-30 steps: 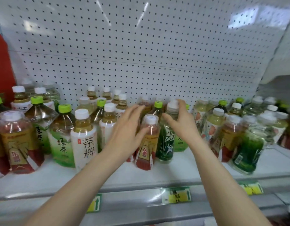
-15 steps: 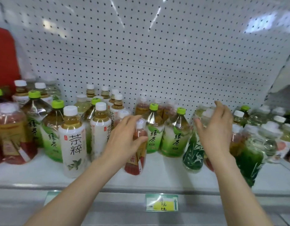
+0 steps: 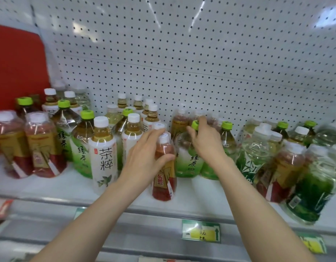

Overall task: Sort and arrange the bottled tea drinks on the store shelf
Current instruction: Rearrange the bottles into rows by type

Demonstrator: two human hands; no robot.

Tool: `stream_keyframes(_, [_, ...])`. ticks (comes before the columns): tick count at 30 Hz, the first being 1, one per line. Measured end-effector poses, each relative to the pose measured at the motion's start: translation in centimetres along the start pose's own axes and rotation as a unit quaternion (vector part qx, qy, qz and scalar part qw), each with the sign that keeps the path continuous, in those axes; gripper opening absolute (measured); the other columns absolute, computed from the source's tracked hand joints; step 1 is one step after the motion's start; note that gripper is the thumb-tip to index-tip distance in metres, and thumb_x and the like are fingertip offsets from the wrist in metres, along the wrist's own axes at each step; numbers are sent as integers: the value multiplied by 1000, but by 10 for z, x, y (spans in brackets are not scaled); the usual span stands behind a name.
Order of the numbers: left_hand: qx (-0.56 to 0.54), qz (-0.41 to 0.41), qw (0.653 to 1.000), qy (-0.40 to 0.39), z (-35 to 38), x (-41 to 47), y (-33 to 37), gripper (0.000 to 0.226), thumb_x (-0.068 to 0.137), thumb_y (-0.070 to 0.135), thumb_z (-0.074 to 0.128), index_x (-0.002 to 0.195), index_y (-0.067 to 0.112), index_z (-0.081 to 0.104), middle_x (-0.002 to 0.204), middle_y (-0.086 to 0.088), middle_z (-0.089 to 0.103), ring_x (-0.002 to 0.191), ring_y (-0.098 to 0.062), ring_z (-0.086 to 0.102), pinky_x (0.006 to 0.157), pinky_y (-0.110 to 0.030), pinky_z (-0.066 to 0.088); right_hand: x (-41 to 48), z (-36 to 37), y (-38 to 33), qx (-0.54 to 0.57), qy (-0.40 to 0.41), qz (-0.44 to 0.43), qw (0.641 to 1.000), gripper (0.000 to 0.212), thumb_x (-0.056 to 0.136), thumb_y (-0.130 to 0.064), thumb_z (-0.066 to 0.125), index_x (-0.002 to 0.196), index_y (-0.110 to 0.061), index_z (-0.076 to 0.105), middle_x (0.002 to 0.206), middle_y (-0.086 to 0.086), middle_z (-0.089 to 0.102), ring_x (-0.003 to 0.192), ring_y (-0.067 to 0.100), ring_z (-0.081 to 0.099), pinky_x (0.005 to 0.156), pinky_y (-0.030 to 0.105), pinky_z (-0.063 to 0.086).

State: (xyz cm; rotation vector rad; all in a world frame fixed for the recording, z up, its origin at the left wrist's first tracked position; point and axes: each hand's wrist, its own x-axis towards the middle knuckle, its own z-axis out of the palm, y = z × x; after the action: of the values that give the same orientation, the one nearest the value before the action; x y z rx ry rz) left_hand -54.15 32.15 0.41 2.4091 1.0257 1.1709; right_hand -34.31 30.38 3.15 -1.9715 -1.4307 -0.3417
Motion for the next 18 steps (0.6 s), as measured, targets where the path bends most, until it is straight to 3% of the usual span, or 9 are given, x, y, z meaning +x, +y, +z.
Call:
stream_keyframes(2, [-3,4,1000,-4,0,-1,0,76,82,48,71,147,29,36,149,5,43,134,-17,45,109,-42,41,-15,-14,2,0,-10,-13,1000,40,102,-37,48,126,-5,42,67,-7,46,64,25,51,56,34,33])
stream_keyframes(4, [-7,8,1000,-10,0,0,-1,76,81,48,71,146,30,37,148,5,44,132,-19,46,107,-46,42,-30,-27,6,-17,-24,-16,999,45,102,-41,46,130,-7,40,65,-5,50,60,21,53,55,33,38])
stream_keyframes(7, [2,27,999,-18,-1,0,-3,75,83,50,70,147,32,36,147,6,44,131,-16,46,107,-34,36,-47,-46,16,-58,-11,7,998,48,101,-44,45,132,-7,40,63,-3,51,57,19,51,54,34,38])
stream_keyframes(10, [24,47,998,-34,0,0,-4,66,89,55,59,147,37,35,148,6,39,132,-14,42,102,-29,31,-57,-65,28,-85,-12,58,995,44,101,-45,47,124,-8,44,66,3,56,64,29,57,58,38,44])
stream_keyframes(13, [13,52,998,-46,0,2,1,51,97,49,43,147,37,38,144,3,39,125,-16,48,101,-34,40,-59,-80,24,-108,-38,100,988,44,98,-45,53,123,-9,49,88,11,66,87,33,62,77,45,53])
stream_keyframes(15, [3,54,997,-51,-2,4,2,48,99,44,39,147,37,40,138,4,43,118,-14,51,99,-34,43,-61,-81,14,-157,7,47,986,46,95,-35,61,132,-9,51,120,12,62,115,33,53,98,43,44])
stream_keyframes(17, [-14,65,997,-49,-4,5,-1,49,99,41,39,148,36,39,130,7,47,111,-8,49,96,-31,46,-64,-76,-8,-119,43,-45,991,53,93,-28,63,142,-12,47,138,9,54,130,29,44,108,38,35])
stream_keyframes(18, [-26,72,996,-39,-6,5,-3,48,100,38,40,148,34,38,128,8,50,111,-6,48,96,-29,44,-65,-72,-22,-74,20,-75,994,56,93,-33,61,144,-16,45,142,5,52,132,25,43,110,37,34])
